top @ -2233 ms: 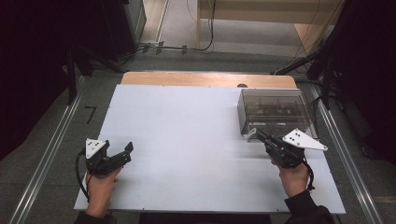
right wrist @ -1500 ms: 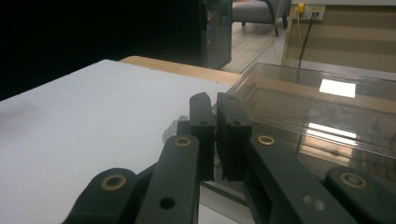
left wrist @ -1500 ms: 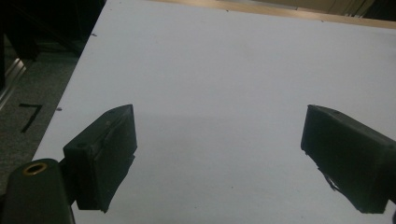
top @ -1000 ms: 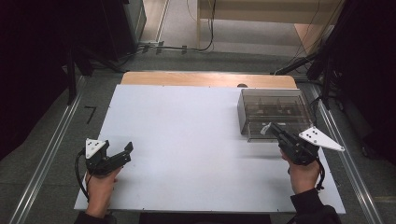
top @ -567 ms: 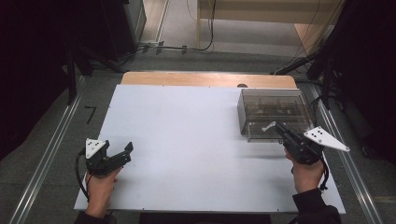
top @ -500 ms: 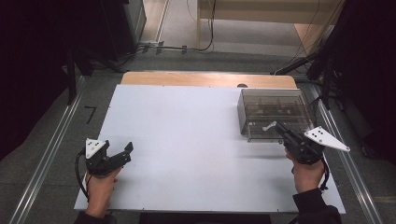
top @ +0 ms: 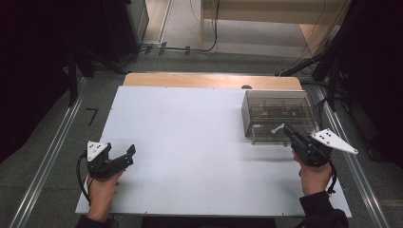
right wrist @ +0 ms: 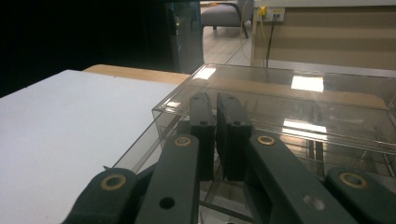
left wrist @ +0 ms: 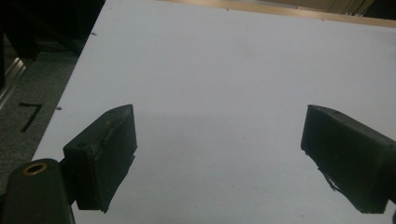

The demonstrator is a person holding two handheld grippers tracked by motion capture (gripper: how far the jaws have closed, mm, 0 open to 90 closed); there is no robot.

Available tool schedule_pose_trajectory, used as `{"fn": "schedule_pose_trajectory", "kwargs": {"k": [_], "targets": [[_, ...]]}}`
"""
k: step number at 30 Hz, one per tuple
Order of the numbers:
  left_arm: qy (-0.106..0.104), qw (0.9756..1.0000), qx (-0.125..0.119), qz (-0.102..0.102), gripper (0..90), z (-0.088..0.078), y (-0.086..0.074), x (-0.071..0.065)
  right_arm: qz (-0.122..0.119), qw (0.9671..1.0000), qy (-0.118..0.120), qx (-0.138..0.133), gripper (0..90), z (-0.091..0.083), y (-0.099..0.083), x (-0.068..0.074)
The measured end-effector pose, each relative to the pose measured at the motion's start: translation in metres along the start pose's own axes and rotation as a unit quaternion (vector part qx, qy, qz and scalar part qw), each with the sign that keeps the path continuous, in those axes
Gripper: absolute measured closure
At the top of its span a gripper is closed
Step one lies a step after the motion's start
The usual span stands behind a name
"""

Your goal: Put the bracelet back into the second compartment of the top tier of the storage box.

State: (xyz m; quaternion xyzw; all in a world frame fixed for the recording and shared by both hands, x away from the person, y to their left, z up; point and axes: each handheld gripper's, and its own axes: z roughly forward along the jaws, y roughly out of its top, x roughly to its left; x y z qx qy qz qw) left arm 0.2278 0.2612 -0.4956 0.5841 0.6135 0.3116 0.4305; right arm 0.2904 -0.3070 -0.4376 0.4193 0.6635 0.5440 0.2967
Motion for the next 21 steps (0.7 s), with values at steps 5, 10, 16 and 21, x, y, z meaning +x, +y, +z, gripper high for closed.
{"fn": "schedule_pose_trajectory", "kwargs": {"k": [5, 10, 16, 21], "targets": [[0.001, 1.0000, 0.002, 0.001, 11.0, -0.0002, 0.0001, 0.0000, 0.002, 1.0000, -0.007, 0.000, 83.2, -0.0010, -0.0005, -0.0030], [0.001, 1.0000, 0.001, 0.001, 11.0, 0.0000, 0.0000, -0.0001, 0.002, 0.9999, -0.010, -0.002, 83.2, -0.0017, -0.0007, -0.0049], [0.001, 1.0000, 0.001, 0.001, 11.0, 0.0002, -0.0001, -0.0001, 0.002, 0.9998, -0.017, -0.009, 83.2, -0.0043, 0.0000, -0.0069], [0.001, 1.0000, 0.001, 0.001, 11.0, 0.0001, 0.0000, -0.0001, 0.004, 0.9995, -0.026, -0.015, 83.2, -0.0065, 0.0003, -0.0100]]}}
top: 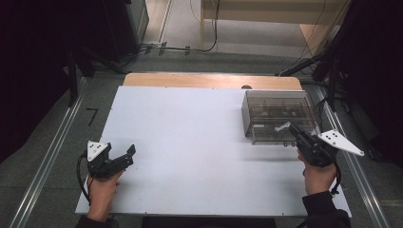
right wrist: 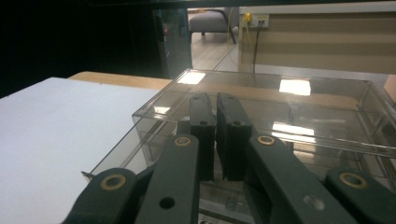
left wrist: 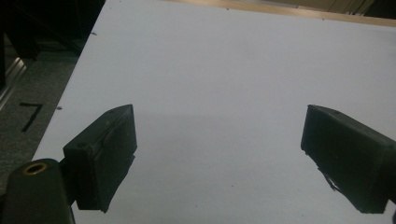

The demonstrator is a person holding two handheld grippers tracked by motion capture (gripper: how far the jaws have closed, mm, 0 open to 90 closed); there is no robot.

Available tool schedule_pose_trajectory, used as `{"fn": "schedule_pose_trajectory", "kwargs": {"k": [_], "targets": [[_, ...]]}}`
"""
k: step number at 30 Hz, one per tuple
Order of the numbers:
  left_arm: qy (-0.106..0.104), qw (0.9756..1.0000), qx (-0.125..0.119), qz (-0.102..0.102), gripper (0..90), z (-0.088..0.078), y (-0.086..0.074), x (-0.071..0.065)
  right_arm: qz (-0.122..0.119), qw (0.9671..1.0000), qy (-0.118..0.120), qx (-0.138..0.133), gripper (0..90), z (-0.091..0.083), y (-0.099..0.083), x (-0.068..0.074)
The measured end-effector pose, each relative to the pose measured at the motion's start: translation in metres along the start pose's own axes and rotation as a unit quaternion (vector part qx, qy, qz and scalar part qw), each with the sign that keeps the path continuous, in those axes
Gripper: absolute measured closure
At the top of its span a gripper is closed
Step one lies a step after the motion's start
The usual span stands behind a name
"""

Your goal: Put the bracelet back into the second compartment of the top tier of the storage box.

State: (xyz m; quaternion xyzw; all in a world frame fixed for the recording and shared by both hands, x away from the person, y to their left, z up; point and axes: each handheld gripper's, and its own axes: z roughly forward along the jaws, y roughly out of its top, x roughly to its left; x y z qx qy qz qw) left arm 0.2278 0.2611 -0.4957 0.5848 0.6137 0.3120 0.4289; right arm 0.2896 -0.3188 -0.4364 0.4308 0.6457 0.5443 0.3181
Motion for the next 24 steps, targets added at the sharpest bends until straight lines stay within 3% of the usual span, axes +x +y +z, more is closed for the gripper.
{"fn": "schedule_pose_trajectory", "kwargs": {"k": [12, 24], "targets": [[0.000, 1.0000, 0.000, 0.000, 11.0, 0.000, 0.000, 0.000, 0.004, 0.9998, -0.006, 0.019, 83.1, 0.004, -0.004, -0.005], [0.000, 1.0000, 0.000, -0.002, 11.0, 0.000, 0.000, 0.001, 0.017, 0.9967, -0.019, 0.078, 82.5, 0.004, -0.009, -0.014]]}}
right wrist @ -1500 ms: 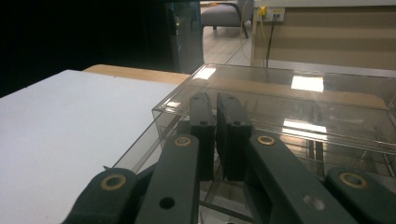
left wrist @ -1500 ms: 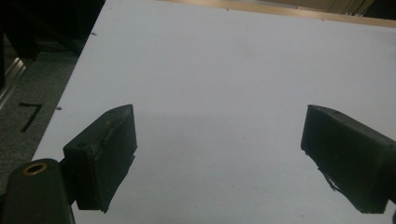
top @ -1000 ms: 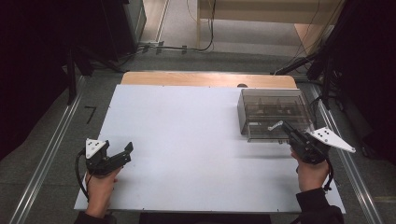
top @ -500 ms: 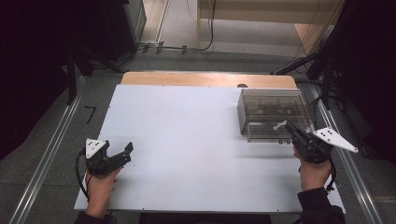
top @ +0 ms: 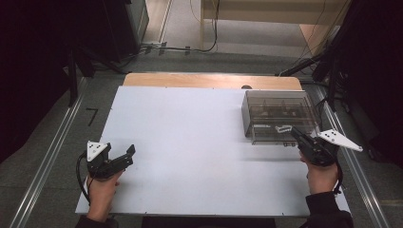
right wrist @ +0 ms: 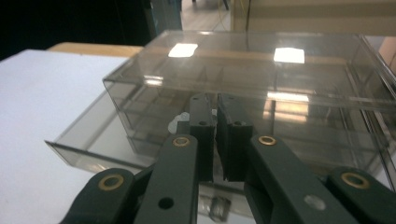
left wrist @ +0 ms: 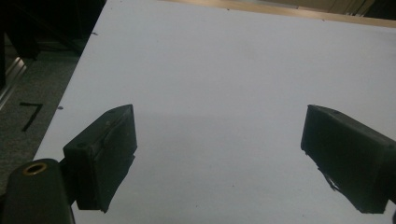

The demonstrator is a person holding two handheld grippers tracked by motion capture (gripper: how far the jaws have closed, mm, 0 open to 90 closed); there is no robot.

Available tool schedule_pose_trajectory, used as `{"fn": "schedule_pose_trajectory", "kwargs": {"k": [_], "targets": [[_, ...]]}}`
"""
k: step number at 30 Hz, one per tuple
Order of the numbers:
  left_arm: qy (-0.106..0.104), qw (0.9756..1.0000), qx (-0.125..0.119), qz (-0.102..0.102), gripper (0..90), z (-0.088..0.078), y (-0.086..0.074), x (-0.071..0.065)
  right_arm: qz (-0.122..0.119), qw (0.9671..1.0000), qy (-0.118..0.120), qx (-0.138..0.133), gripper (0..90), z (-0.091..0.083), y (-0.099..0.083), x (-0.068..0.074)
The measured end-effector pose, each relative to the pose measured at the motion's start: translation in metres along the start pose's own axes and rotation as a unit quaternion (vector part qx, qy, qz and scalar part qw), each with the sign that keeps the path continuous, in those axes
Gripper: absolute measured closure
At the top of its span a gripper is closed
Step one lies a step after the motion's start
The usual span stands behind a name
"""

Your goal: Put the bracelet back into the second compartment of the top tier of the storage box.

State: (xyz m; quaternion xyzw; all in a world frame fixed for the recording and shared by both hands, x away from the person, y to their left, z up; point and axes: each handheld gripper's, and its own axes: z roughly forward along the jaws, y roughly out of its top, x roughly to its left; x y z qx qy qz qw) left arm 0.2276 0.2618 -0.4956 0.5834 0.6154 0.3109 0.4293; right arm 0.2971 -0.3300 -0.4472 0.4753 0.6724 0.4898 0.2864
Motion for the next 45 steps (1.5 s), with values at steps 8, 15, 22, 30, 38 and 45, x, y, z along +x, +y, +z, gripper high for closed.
{"fn": "schedule_pose_trajectory", "kwargs": {"k": [8, 15, 22, 30, 38, 45], "targets": [[0.001, 1.0000, 0.000, 0.000, 11.0, 0.001, 0.000, 0.000, 0.006, 0.9998, -0.006, 0.016, 79.4, 0.001, -0.003, -0.005], [0.001, 1.0000, 0.000, 0.001, 11.0, 0.000, 0.000, 0.000, 0.005, 0.9998, -0.010, 0.016, 72.2, 0.002, -0.003, -0.005], [0.001, 1.0000, 0.000, 0.002, 11.0, 0.000, 0.000, 0.000, 0.007, 0.9999, -0.012, 0.010, 60.8, 0.002, -0.003, -0.004], [0.001, 1.0000, 0.001, 0.003, 11.0, 0.000, 0.000, -0.001, -0.003, 0.9997, -0.025, 0.007, 41.4, 0.002, -0.003, 0.000], [0.001, 1.0000, 0.001, 0.004, 11.0, 0.000, 0.000, -0.001, -0.035, 0.9979, -0.054, 0.009, 26.0, 0.003, -0.003, 0.005], [0.001, 1.0000, 0.002, 0.005, 11.0, 0.000, 0.000, -0.001, -0.040, 0.9970, -0.058, 0.033, 20.6, 0.006, -0.005, 0.005]]}}
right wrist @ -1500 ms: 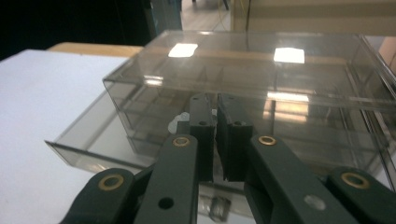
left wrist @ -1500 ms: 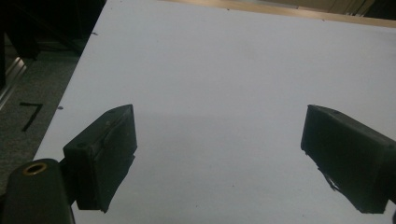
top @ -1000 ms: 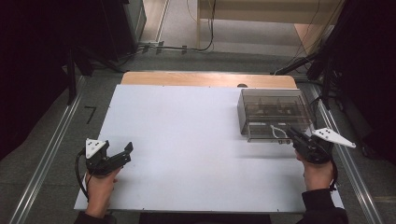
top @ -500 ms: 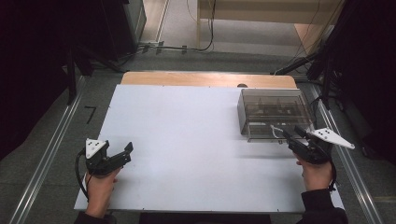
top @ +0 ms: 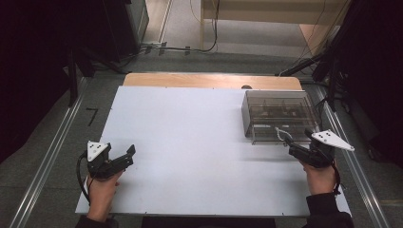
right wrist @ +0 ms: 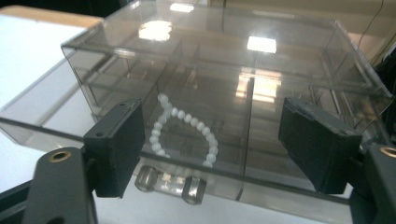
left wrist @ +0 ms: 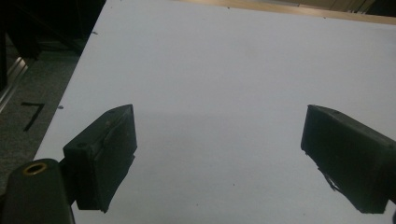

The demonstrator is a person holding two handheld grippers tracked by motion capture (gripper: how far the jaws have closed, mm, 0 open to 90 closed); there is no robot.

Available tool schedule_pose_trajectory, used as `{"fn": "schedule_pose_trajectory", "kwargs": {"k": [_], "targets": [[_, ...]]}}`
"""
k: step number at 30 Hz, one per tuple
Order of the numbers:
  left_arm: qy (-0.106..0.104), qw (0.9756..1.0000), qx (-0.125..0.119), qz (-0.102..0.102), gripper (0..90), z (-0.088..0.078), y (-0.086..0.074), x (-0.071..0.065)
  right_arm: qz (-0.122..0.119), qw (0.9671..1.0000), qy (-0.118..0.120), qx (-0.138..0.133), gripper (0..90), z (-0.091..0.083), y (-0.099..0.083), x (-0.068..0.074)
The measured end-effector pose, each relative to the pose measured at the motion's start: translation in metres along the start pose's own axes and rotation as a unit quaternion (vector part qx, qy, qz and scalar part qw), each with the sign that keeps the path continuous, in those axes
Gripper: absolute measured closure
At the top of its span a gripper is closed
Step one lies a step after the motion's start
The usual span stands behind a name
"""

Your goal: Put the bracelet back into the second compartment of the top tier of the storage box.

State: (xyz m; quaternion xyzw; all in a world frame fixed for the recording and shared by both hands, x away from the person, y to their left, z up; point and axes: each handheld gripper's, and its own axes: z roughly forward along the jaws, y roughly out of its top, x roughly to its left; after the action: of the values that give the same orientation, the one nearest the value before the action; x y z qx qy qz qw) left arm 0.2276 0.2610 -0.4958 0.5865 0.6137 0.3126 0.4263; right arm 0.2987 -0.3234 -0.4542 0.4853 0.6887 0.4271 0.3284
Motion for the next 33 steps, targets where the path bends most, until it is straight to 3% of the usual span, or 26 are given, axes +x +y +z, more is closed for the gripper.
{"fn": "schedule_pose_trajectory", "kwargs": {"k": [16, 33], "targets": [[0.001, 1.0000, 0.000, 0.001, 11.0, 0.000, 0.000, 0.000, 0.003, 0.9999, -0.010, -0.009, 19.0, -0.008, -0.002, -0.003], [0.002, 1.0000, 0.000, 0.000, 11.0, 0.000, 0.000, 0.000, 0.004, 0.9999, -0.005, -0.015, 18.8, -0.019, -0.005, 0.000]]}}
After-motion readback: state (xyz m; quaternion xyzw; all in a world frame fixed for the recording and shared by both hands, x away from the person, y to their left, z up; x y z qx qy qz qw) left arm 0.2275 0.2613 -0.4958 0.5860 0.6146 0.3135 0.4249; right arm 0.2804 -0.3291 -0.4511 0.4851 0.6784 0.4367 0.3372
